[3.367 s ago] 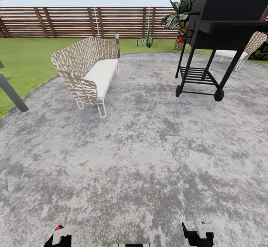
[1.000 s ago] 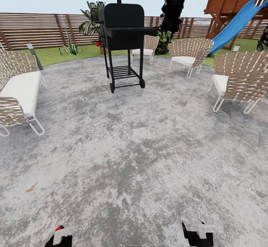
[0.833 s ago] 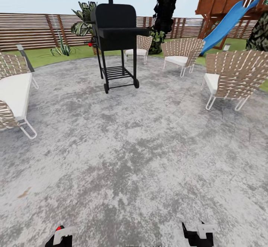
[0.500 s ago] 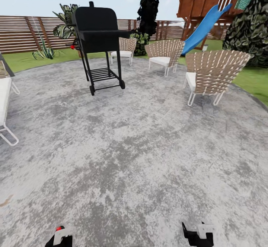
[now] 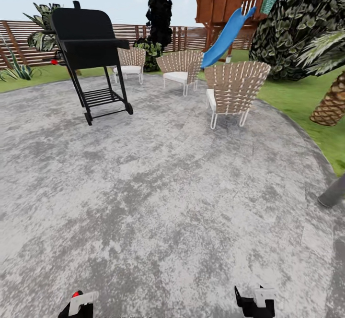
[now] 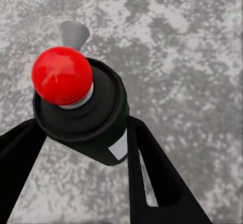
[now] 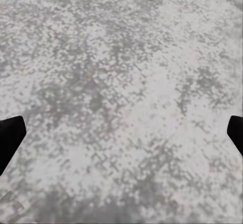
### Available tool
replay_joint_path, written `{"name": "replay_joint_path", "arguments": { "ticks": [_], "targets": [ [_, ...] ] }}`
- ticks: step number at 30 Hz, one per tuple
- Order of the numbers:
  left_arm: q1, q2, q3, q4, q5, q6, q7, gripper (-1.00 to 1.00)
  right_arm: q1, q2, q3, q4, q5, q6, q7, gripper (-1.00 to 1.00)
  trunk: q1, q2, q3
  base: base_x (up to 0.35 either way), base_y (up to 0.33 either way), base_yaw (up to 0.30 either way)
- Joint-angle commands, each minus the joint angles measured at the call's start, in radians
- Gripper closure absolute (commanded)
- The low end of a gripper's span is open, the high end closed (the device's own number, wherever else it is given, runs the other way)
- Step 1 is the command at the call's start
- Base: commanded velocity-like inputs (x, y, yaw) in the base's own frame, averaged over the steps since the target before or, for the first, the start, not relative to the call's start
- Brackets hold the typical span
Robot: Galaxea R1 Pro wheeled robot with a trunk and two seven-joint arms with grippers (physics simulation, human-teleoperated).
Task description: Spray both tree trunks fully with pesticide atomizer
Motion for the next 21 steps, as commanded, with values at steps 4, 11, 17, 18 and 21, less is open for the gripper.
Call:
{"name": "replay_joint_path", "arguments": {
  "ticks": [4,11,17,18,21],
  "targets": [
    [0.000,0.000,0.004,0.001,-0.011,-0.003,0.005,1.00,-0.001,0.000,0.000,0.001,0.000,-0.003,-0.001,-1.00,-0.001,0.000,-0.001,-0.187,-0.222,-0.300],
    [0.000,0.000,0.004,0.002,-0.011,-0.003,0.005,1.00,-0.001,0.000,0.000,0.001,0.000,-0.003,-0.001,-1.00,-0.001,0.000,-0.001,-0.183,-0.223,-0.300],
    [0.000,0.000,0.004,0.002,-0.011,-0.003,0.005,1.00,-0.001,0.000,0.000,0.001,0.000,-0.003,-0.001,-1.00,-0.001,0.000,-0.001,-0.122,-0.241,-0.300],
    [0.000,0.000,0.004,0.002,-0.011,-0.003,0.005,1.00,-0.001,0.000,0.000,0.001,0.000,-0.003,-0.001,-1.00,-0.001,0.000,-0.001,-0.044,-0.257,-0.300],
    [0.000,0.000,0.004,0.002,-0.011,-0.003,0.005,1.00,-0.001,0.000,0.000,0.001,0.000,-0.003,-0.001,-1.00,-0.001,0.000,-0.001,-0.020,-0.261,-0.300]
  ]
}}
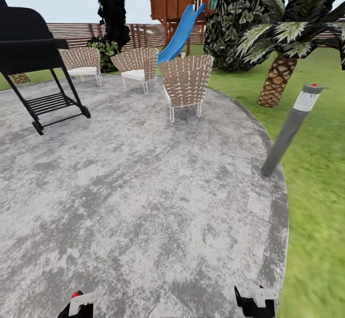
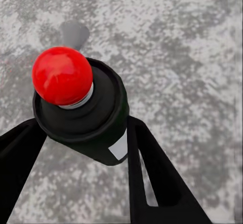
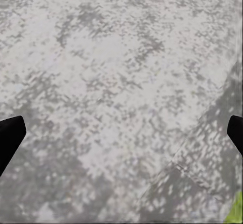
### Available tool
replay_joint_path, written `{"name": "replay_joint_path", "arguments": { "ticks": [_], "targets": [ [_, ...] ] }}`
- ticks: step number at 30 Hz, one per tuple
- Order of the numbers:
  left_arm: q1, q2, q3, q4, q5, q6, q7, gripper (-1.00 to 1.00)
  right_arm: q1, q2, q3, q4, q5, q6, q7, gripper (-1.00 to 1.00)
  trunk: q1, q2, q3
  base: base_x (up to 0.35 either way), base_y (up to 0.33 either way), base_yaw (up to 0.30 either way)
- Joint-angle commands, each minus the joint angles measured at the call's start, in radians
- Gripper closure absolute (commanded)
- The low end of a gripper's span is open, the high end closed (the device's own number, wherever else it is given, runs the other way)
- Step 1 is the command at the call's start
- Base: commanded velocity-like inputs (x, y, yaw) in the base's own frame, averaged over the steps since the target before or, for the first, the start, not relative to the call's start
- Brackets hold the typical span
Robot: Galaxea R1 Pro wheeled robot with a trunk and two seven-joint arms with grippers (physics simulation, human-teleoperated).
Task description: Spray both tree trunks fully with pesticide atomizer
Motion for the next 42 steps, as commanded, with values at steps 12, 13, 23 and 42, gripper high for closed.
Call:
{"name": "replay_joint_path", "arguments": {
  "ticks": [12,13,23,42],
  "targets": [
    [0.000,0.000,0.004,0.002,-0.010,-0.003,0.005,1.00,-0.001,0.000,0.000,0.001,0.000,-0.003,0.000,-1.00,0.000,0.000,-0.001,-0.002,-0.267,-0.300],
    [0.000,0.000,0.004,0.002,-0.010,-0.003,0.005,1.00,-0.001,0.000,0.000,0.001,0.000,-0.003,0.001,-1.00,0.000,0.000,-0.001,0.000,-0.268,-0.300],
    [0.000,0.000,0.004,0.002,-0.010,-0.003,0.005,1.00,-0.001,0.000,0.000,0.001,0.000,-0.003,0.001,-1.00,0.000,0.000,0.002,0.000,-0.268,-0.300],
    [0.000,0.000,0.004,0.001,-0.010,-0.003,0.005,1.00,-0.001,0.000,0.000,0.001,0.000,-0.003,0.001,-1.00,0.000,0.000,0.013,0.000,-0.268,-0.300]
  ]
}}
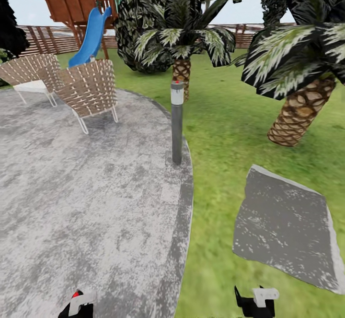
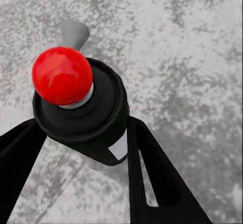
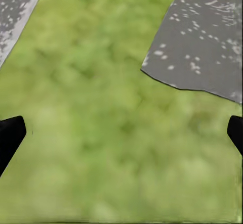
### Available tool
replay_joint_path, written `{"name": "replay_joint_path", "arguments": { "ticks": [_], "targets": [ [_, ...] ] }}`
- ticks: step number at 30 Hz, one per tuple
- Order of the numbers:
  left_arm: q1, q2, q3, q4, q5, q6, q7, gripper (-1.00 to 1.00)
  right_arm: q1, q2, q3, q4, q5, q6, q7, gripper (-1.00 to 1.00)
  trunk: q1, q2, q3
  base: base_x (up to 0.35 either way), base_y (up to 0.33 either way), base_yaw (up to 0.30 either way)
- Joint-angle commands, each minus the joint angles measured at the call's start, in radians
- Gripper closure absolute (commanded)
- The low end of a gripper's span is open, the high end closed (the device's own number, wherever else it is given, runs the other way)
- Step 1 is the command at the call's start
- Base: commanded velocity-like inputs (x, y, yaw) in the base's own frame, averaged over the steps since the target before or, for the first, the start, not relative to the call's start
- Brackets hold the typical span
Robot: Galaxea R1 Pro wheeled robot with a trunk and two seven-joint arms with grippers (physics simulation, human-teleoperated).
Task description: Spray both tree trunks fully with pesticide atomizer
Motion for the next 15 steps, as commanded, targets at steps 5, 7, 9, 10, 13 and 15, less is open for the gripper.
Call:
{"name": "replay_joint_path", "arguments": {
  "ticks": [5,7,9,10,13,15],
  "targets": [
    [-0.001,0.000,0.004,0.001,-0.011,-0.003,0.005,1.00,-0.001,0.000,0.000,0.001,0.000,-0.003,-0.001,-1.00,0.000,0.000,0.003,0.000,-0.268,-0.300],
    [-0.001,0.000,0.004,0.001,-0.011,-0.003,0.005,1.00,-0.001,0.000,0.000,0.001,0.000,-0.003,0.000,-1.00,0.000,0.000,0.004,0.000,-0.259,-0.300],
    [-0.001,0.000,0.004,0.001,-0.010,-0.003,0.005,1.00,-0.001,0.000,0.000,0.001,0.000,-0.003,-0.001,-1.00,0.000,0.000,0.005,0.000,-0.254,-0.300],
    [-0.001,0.000,0.004,0.001,-0.010,-0.003,0.005,1.00,-0.001,0.000,0.000,0.001,0.000,-0.003,-0.001,-1.00,0.000,0.000,0.006,0.000,-0.252,-0.300],
    [-0.001,0.000,0.004,0.001,-0.010,-0.003,0.005,1.00,-0.001,0.000,0.000,0.001,0.000,-0.003,-0.001,-1.00,0.000,0.000,0.008,0.022,-0.251,-0.300],
    [-0.001,0.000,0.004,0.001,-0.010,-0.003,0.005,1.00,-0.001,0.000,0.000,0.001,0.000,-0.003,-0.001,-1.00,0.000,0.000,0.009,0.060,-0.251,-0.300]
  ]
}}
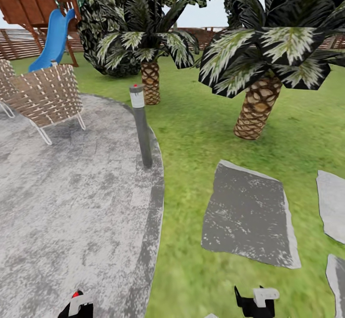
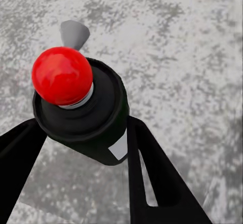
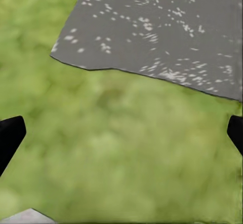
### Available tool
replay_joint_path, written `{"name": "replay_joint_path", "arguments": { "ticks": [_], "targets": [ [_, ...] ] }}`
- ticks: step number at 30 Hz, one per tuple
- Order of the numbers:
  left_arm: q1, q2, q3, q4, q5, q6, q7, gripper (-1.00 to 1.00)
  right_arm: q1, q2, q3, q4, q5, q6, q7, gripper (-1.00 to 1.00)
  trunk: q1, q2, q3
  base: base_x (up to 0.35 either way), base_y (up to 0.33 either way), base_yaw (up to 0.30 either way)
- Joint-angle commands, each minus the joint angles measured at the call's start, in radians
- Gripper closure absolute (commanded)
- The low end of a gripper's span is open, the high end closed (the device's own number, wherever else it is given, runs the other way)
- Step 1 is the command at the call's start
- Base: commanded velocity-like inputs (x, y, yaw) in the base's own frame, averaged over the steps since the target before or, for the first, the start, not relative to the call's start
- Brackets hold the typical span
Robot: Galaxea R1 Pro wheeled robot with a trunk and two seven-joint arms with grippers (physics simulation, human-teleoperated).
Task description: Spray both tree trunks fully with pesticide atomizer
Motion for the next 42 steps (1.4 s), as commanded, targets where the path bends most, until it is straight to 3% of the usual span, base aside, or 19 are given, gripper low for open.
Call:
{"name": "replay_joint_path", "arguments": {
  "ticks": [1,23,42],
  "targets": [
    [-0.001,0.000,0.004,0.001,-0.011,-0.003,0.005,1.00,-0.001,0.000,0.000,0.001,0.000,-0.003,0.000,-1.00,0.000,0.000,0.000,0.073,-0.251,-0.300],
    [-0.001,0.000,0.005,0.003,-0.011,-0.003,0.006,1.00,-0.001,0.000,0.000,0.001,0.000,-0.003,-0.001,-1.00,0.000,0.000,0.015,0.085,-0.246,-0.300],
    [-0.001,-0.005,0.008,-0.003,-0.006,-0.002,0.007,1.00,-0.001,0.000,0.000,0.001,0.000,-0.003,-0.001,-1.00,0.000,0.000,0.027,0.030,-0.011,-0.300]
  ]
}}
